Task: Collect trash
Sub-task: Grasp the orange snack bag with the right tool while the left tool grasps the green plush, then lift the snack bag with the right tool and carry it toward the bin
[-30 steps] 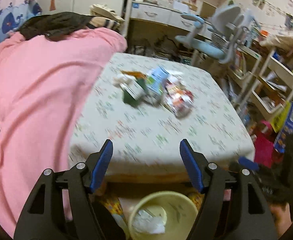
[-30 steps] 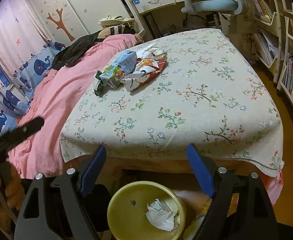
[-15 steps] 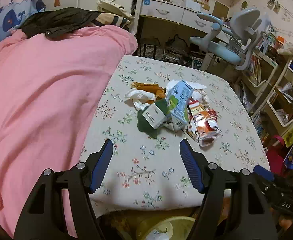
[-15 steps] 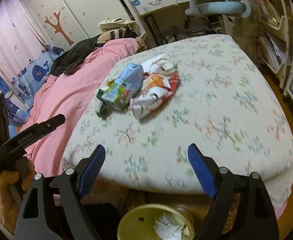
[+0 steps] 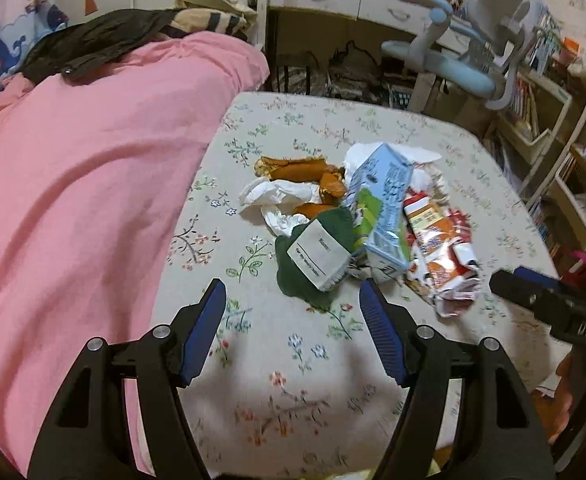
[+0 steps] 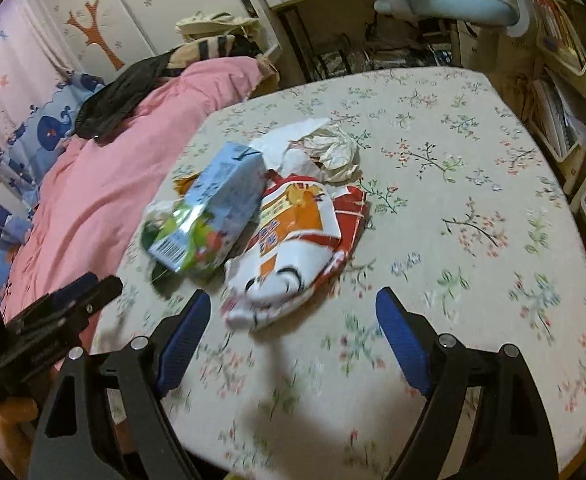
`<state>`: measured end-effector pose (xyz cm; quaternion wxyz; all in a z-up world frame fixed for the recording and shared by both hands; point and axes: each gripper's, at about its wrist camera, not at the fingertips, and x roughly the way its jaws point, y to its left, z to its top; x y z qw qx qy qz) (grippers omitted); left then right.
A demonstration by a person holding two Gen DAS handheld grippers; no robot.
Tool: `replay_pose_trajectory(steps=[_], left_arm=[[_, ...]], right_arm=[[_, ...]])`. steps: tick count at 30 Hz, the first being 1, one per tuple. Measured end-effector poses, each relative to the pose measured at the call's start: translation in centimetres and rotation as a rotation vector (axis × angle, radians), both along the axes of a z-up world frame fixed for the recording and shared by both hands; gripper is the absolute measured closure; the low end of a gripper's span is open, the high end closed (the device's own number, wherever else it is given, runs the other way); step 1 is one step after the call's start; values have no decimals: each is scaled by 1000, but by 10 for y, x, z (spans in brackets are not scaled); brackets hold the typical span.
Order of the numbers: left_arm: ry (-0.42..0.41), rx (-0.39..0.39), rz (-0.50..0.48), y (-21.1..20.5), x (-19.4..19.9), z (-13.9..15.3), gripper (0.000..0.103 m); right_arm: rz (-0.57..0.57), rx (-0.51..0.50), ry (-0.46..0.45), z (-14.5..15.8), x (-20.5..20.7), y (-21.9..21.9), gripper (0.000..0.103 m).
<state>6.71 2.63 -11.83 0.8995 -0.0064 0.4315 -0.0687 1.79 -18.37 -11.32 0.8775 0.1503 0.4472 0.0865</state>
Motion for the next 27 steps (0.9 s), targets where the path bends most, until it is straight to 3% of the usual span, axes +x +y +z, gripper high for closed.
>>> replay_pose_trajectory(steps=[9,12,14,15,17,19,27], left_arm=[[33,65,-38,-11,36,-23,37],[27,69,-54,-13,42,-25,39],[26,65,-77,-16,44,-26,56],[33,61,-91,-17,45,-26,65],[19,62,-102,-18,43,-22,71],[17,45,-106,-16,41,-18,81],[7,-39,-57,2,24,-1,85]], right_arm=[[34,-77,55,-22,32,15,23],[71,-118,58,-22,31,16,40],[91,-137,65,-21,30,12,59],[93,-127,69,-21,30,7,63],[88,-102,72,-20,28,-5,76],[80,-97,67,-17,24,-14,79],[43,-76,59,-10,8,-33,77]])
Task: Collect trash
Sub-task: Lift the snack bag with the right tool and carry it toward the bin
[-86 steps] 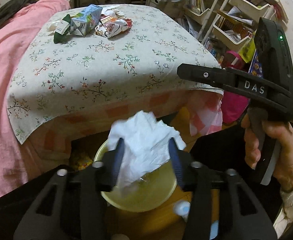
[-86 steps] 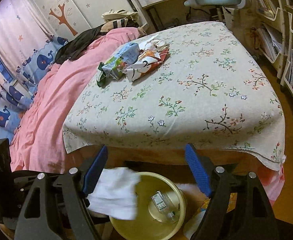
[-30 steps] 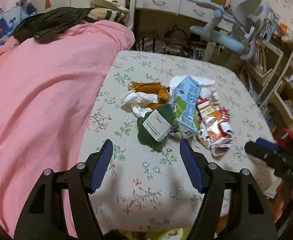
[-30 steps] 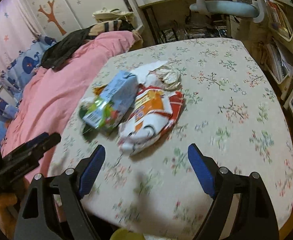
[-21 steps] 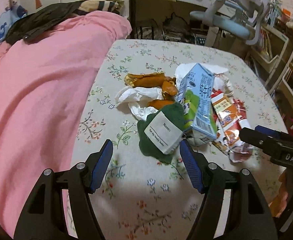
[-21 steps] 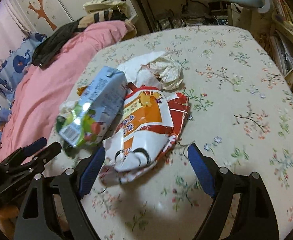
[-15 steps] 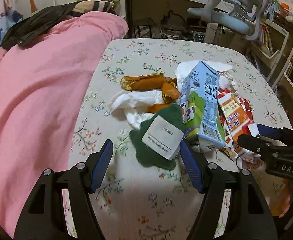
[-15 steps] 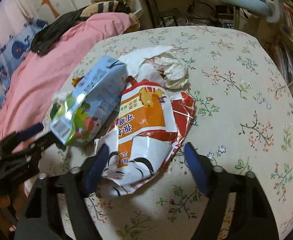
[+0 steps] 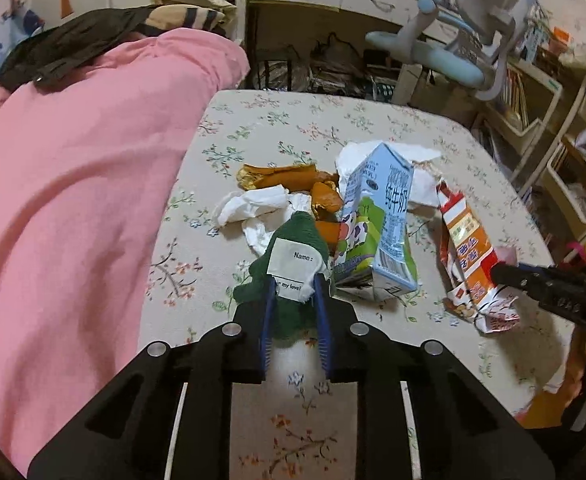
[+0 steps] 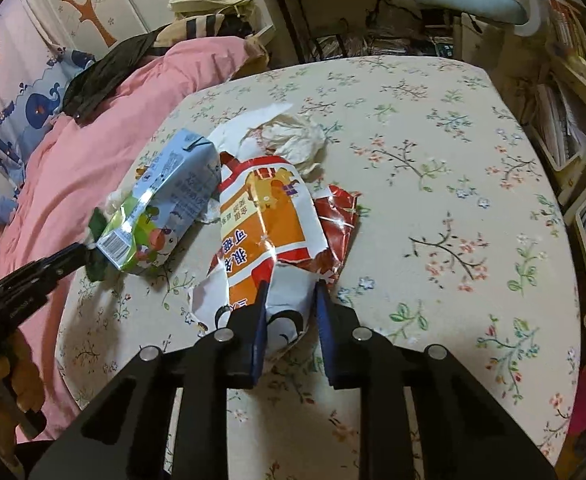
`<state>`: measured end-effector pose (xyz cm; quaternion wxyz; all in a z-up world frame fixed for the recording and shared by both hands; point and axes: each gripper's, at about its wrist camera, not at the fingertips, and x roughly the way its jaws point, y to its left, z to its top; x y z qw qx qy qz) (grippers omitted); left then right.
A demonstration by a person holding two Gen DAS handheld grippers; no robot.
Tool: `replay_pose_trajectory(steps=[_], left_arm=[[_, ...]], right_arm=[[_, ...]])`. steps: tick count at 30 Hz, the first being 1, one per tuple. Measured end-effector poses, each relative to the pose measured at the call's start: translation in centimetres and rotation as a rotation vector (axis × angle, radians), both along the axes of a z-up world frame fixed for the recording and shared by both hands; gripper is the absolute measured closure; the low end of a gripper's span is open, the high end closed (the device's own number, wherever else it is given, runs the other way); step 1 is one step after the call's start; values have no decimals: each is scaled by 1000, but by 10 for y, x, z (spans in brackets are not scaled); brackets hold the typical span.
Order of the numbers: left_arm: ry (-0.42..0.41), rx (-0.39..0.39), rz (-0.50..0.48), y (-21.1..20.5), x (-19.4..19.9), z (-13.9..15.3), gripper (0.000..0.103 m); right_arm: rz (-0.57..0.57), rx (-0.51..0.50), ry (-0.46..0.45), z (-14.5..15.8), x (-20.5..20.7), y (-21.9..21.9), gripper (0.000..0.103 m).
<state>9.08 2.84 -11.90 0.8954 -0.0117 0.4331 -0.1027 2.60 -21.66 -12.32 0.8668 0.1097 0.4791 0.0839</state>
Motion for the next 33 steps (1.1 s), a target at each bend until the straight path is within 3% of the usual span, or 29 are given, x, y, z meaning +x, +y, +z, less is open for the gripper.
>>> replay_pose_trajectory(steps=[1,2,3,6,7,8,11,13,22,33], left_arm=[[-4,-13,14,3,-4,4,85],[-6,-24,25,6,-6,6,85],[-7,-40,39,9,-9,8,85],[5,-63,59,16,-11,9,85],[19,-63,66,17,-9,6,85],[30,-66,70,18,-7,3,85],[27,-82,69,19,-6,5,85],[13,-88,66,20,-7,9,85],[-42,-155,113,35,-25,27,85],[-61,-179,107,36,-61,35,85]], right_arm=[[-6,-5,7,-1,1,1,64],[-14,-6,13,-4,0,1,42],[-20,-12,14,-5,0,2,38],[-10,-5,24,-9,2,7,37],[-8,-7,21,-9,3,8,39],[4,-10,18,-9,3,11,53],[26,14,24,-10,7,13,75],[19,43,21,-9,8,11,79],[-19,174,-75,23,-14,-2,82],[-8,210,-117,35,-51,-2,82]])
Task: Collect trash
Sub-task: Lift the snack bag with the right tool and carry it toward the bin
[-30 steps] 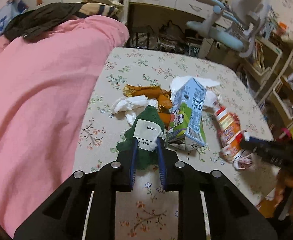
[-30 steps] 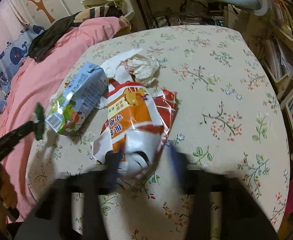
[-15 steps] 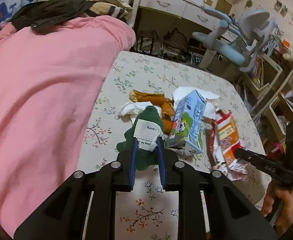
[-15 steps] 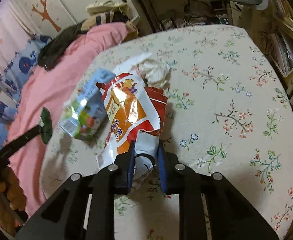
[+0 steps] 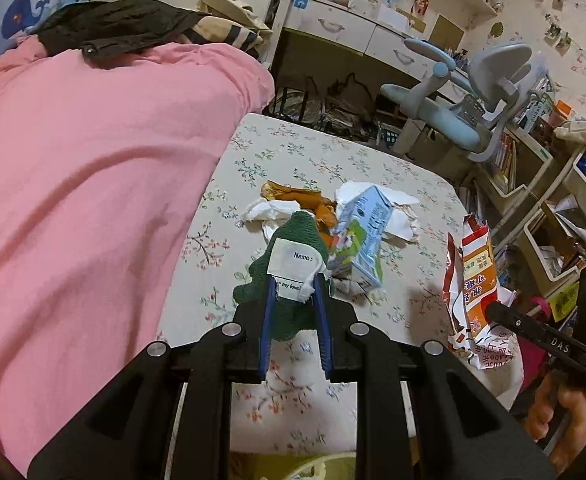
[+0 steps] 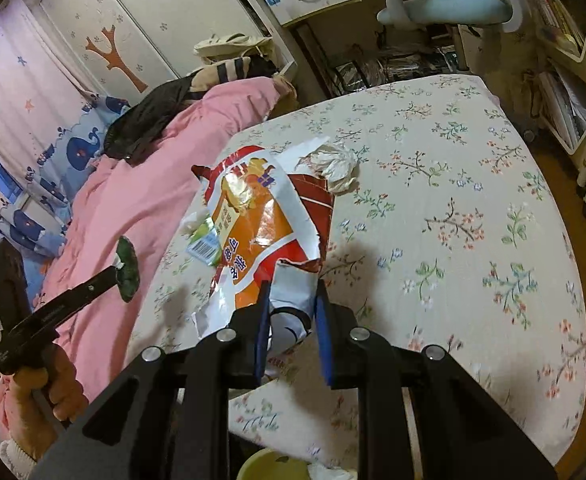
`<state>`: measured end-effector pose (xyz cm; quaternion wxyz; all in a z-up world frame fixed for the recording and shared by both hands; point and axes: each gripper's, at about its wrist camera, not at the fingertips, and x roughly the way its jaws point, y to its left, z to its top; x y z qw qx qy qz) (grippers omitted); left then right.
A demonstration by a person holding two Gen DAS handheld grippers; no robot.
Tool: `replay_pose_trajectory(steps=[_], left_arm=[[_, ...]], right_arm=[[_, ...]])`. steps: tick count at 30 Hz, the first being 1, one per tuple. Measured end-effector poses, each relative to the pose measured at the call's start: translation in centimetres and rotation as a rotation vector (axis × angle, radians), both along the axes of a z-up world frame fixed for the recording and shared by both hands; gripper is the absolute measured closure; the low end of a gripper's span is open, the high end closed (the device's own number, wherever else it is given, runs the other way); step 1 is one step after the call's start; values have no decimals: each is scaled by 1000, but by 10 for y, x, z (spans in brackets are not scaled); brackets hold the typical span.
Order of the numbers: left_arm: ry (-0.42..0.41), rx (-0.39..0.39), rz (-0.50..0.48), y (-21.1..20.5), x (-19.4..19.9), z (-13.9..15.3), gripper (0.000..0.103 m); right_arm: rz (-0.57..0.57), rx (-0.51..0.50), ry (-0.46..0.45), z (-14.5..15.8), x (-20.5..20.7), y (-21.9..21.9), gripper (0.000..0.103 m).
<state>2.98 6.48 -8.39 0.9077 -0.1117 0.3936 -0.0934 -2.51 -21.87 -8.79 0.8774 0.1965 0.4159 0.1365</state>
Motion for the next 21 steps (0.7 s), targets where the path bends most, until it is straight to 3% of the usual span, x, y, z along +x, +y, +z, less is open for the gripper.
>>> replay_pose_trajectory(steps=[21], left_arm=[[-14,13,-66,-23,-74,-6,85]], right_arm=[[71,-45,-20,-11,-84,20,81]])
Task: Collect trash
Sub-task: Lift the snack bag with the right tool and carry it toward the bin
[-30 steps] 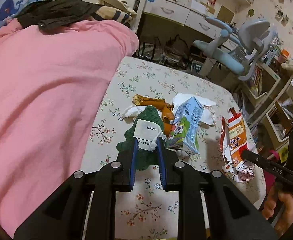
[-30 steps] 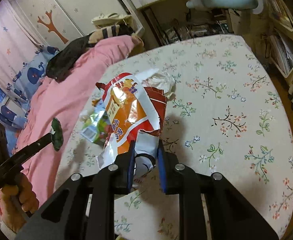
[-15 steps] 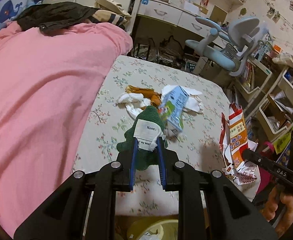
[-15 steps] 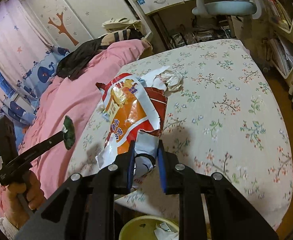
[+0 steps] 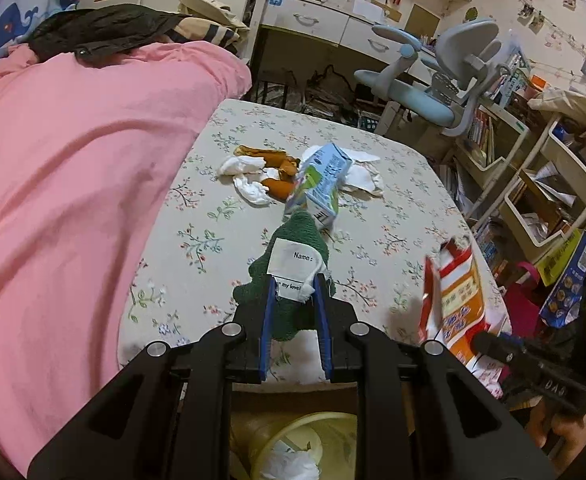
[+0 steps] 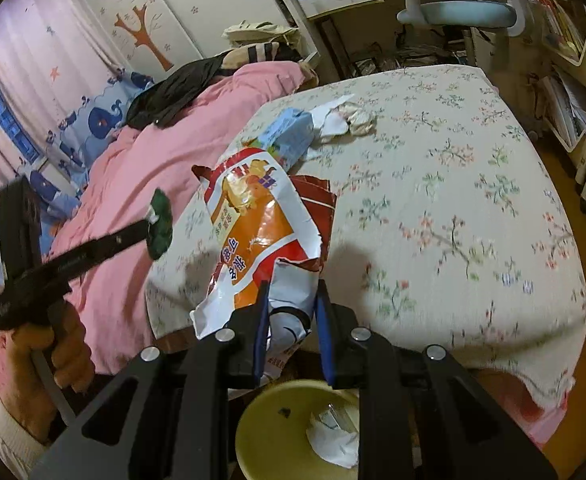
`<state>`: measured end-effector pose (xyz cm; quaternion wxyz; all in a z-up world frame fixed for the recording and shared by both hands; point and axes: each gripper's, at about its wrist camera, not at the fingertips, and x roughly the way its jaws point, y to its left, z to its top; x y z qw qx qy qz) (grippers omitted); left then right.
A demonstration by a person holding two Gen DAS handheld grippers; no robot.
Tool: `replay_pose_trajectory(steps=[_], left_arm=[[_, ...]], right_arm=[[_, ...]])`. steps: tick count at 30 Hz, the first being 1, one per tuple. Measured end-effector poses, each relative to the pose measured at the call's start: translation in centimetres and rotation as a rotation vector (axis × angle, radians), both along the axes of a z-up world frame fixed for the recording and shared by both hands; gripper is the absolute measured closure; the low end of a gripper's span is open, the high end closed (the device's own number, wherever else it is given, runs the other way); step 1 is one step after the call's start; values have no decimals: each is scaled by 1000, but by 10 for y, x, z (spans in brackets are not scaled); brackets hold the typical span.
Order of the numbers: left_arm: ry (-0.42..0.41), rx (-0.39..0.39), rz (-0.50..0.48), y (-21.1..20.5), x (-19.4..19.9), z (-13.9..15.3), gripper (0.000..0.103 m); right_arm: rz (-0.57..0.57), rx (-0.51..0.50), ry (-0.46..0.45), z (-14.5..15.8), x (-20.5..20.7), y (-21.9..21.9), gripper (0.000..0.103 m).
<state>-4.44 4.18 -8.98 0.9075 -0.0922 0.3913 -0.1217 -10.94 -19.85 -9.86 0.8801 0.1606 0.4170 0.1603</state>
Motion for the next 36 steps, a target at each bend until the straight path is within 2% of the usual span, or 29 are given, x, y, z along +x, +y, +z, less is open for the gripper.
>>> replay_pose_trajectory(steps=[10,27,36], left_arm=[[-15,-12,-21,-8,-22,-1,85],[-51,28,-45,-18,-53,-2,85],[-62,45,-59,-21,-65,-3,85]], right_arm=[[-1,0,5,-6,-19,0,81],[25,-11,32,-18,-44,11,80],[170,-156,122,-46,-64,52,79]])
